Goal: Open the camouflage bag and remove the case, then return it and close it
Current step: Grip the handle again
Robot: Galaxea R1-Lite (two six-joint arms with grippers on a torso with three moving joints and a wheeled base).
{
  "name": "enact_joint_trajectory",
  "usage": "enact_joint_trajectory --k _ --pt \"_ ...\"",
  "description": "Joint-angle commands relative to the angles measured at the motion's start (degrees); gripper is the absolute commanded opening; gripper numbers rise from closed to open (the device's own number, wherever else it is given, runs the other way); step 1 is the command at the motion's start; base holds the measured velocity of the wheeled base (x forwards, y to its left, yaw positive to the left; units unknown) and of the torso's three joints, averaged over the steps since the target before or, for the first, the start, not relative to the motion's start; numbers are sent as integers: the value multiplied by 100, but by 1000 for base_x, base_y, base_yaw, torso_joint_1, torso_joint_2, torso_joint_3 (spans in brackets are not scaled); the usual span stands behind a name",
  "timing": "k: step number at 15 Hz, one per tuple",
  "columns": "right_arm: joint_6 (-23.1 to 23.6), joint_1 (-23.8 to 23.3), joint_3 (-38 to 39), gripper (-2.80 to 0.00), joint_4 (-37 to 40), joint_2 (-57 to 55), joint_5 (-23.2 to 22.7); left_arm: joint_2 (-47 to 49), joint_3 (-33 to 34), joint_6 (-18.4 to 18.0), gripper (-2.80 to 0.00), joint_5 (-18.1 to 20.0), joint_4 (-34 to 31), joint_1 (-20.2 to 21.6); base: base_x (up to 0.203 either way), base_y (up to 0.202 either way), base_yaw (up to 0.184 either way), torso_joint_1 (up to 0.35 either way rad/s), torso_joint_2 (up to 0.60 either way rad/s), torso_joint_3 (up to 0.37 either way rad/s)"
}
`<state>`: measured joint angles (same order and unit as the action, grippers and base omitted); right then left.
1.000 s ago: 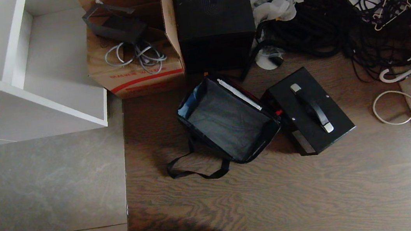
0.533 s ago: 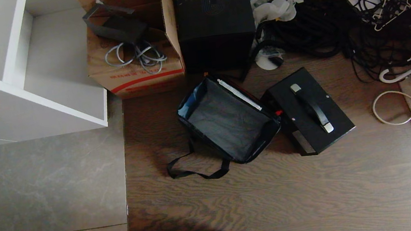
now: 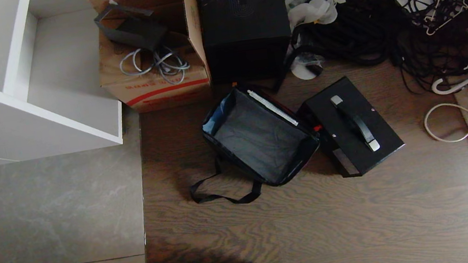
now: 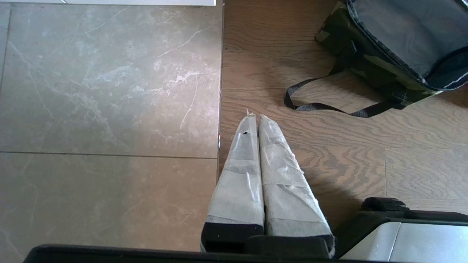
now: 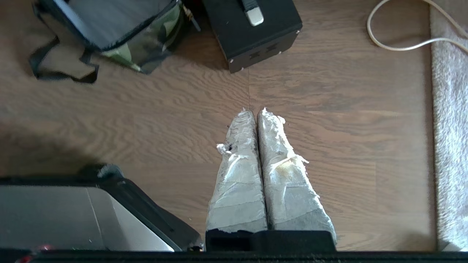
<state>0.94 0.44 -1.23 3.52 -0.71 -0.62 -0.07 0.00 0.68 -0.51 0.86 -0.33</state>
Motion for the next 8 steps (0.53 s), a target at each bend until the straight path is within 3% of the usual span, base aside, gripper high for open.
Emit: enact_joint_trajectory --k 1,8 --pt "-188 0 19 -280 -64 69 13 7 35 2 -280 -2 2 -2 0 0 0 0 0 0" --pt "-234 0 114 -280 -370 71 18 7 35 2 -280 -2 2 -2 0 0 0 0 0 0"
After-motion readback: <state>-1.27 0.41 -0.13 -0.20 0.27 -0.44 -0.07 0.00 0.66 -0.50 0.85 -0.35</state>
